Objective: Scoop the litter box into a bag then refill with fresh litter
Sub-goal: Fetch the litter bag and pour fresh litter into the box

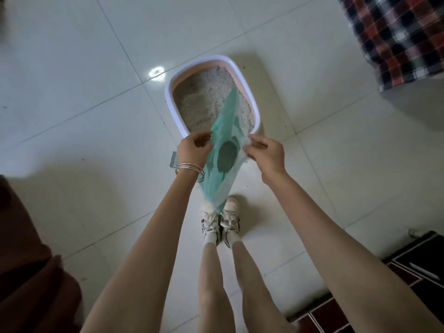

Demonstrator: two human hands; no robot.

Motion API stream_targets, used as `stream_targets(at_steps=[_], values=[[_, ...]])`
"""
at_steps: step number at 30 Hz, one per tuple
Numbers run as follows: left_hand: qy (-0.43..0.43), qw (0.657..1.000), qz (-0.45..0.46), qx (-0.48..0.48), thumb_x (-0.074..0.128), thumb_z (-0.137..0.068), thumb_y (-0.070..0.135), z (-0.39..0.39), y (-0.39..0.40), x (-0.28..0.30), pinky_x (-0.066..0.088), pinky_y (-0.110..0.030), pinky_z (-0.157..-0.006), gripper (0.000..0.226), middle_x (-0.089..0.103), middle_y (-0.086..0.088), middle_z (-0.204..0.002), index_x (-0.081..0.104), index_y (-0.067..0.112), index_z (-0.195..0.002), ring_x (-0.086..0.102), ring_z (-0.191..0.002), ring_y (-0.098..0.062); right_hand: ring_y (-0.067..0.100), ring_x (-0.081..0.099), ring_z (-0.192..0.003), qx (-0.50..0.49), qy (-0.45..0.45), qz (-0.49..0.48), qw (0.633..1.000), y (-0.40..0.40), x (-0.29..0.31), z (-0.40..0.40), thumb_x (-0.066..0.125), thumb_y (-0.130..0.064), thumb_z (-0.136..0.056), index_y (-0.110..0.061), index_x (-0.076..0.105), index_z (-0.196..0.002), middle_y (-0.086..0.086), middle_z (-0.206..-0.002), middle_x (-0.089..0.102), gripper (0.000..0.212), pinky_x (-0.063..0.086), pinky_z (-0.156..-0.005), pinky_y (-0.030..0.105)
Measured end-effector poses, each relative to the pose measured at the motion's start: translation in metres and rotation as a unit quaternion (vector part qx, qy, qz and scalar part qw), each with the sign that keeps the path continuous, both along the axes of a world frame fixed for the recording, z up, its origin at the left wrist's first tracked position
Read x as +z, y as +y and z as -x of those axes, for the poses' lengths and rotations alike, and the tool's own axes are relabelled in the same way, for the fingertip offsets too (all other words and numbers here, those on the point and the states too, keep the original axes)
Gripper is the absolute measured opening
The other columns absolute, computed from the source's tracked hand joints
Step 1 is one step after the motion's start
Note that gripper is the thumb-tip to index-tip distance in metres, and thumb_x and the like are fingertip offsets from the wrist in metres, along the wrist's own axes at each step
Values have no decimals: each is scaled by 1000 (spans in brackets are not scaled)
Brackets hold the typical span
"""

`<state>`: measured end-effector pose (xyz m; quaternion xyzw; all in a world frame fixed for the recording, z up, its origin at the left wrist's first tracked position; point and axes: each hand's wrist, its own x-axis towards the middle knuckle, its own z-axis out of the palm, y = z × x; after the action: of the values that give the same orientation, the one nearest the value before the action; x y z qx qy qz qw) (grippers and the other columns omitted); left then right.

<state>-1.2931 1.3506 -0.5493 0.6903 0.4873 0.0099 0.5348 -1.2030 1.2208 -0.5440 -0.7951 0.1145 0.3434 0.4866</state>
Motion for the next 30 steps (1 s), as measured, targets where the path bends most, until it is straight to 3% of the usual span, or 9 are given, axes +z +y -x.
stream_targets(at_steps=[5, 9, 12, 14, 18, 20, 22, 26, 30], values=[[-50, 998, 10, 38, 69, -77, 13, 6, 18, -7, 50, -22, -89, 33, 68, -5, -105, 66, 9, -109, 62, -96, -15, 11, 61, -76, -26, -37, -43, 998, 21, -13, -17, 69, 6, -75, 0, 63, -115, 1, -83, 66, 40, 54, -84, 32], [-71, 997, -12, 35, 69, -63, 53, 28, 19, 11, 39, -29, -98, 62, 49, 6, -124, 53, 30, -119, 46, -117, -12, 14, 61, -77, -36, -52, -62, 996, 37, -17, -29, 70, 5, -73, 2, 64, -113, 10, -90, 68, 40, 54, -84, 33], [-46, 993, -99, -34, 61, -53, 66, 42, -14, 19, 27, -29, -103, 82, 42, 3, -126, 51, 24, -123, 38, -121, -18, 16, 63, -80, -37, -61, -70, 995, 47, -22, -32, 70, 4, -72, 1, 66, -111, 11, -92, 69, 39, 55, -83, 35], [-15, 985, -171, -28, 65, -54, 60, 42, -40, 19, 24, -28, -102, 76, 45, -9, -127, 57, 19, -117, 39, -119, -28, 16, 63, -81, -37, -62, -77, 994, 55, -26, -32, 70, 3, -72, 0, 66, -110, 11, -93, 69, 39, 55, -85, 38], [-27, 966, -213, 146, 81, -54, 15, 29, -61, 7, 26, -19, -106, 73, 39, -17, -127, 50, 16, -120, 36, -117, -27, 17, 62, -84, -47, -64, -97, 992, 65, -34, -33, 69, 6, -74, 1, 65, -111, 11, -95, 68, 38, 55, -84, 35], [-55, 959, -195, 200, 79, -55, 8, 25, -59, -3, 42, -36, -100, 77, 38, -10, -123, 44, 15, -124, 41, -114, -27, 17, 62, -82, -49, -72, -106, 991, 68, -36, -38, 68, 7, -74, 1, 65, -111, 10, -93, 68, 38, 54, -78, 30], [-79, 959, -125, 240, 75, -63, 4, 20, -53, -5, 51, -40, -88, 62, 45, -2, -112, 47, 10, -119, 52, -99, -22, 17, 62, -82, -45, -75, -110, 990, 72, -37, -43, 68, 7, -74, 1, 64, -112, 11, -94, 68, 38, 55, -79, 30], [-62, 964, -120, 229, 67, -75, 4, 14, -40, -11, 50, -18, -69, 16, 58, 4, -81, 59, 8, -88, 56, -72, -12, 15, 62, -84, -10, -78, -100, 992, 71, -38, -49, 70, 3, -74, 0, 63, -114, 6, -90, 68, 40, 53, -90, 35], [-51, 967, -88, 233, 69, -75, 10, 8, -26, -13, 40, -6, -62, 16, 55, 18, -67, 56, 20, -76, 55, -59, 10, 7, 56, -80, 99, -91, -83, 987, 55, -32, -40, 67, -7, -82, -9, 63, -118, -7, -83, 62, 37, 48, -91, 30]])
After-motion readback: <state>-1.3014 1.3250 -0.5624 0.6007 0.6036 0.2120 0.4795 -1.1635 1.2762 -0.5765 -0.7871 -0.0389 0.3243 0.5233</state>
